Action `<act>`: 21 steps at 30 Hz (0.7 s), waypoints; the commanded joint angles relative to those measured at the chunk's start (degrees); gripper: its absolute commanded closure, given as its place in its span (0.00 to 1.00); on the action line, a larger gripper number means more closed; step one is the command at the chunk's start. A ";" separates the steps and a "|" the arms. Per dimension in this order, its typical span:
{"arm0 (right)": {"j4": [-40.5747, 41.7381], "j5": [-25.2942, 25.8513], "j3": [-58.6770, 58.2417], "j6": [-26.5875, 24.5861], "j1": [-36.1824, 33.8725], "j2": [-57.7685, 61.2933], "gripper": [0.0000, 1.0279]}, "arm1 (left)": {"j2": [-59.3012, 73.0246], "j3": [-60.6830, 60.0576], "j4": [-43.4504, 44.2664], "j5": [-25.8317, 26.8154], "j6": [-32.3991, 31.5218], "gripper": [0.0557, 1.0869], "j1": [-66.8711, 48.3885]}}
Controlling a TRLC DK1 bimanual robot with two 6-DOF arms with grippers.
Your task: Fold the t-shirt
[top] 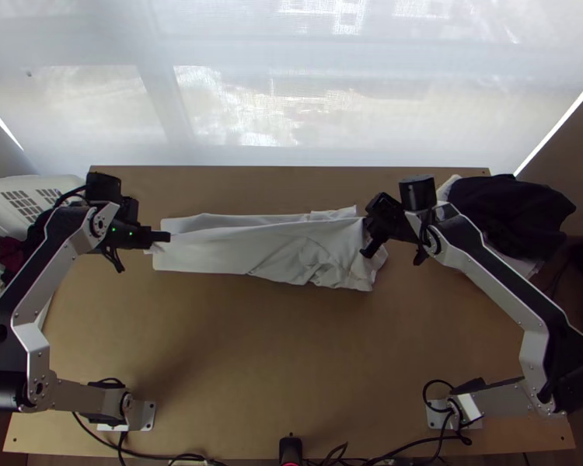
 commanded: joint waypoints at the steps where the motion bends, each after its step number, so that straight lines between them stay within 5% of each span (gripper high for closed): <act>1: 1.09 -0.07 5.66 -1.73 -2.16 7.66 0.97 | 6.47 4.87 1.46 -0.09 -0.23 0.97 0.39; 21: -1.55 -0.16 22.53 -5.25 -5.06 24.89 0.97 | 18.77 15.42 1.63 -1.32 -0.76 0.97 0.30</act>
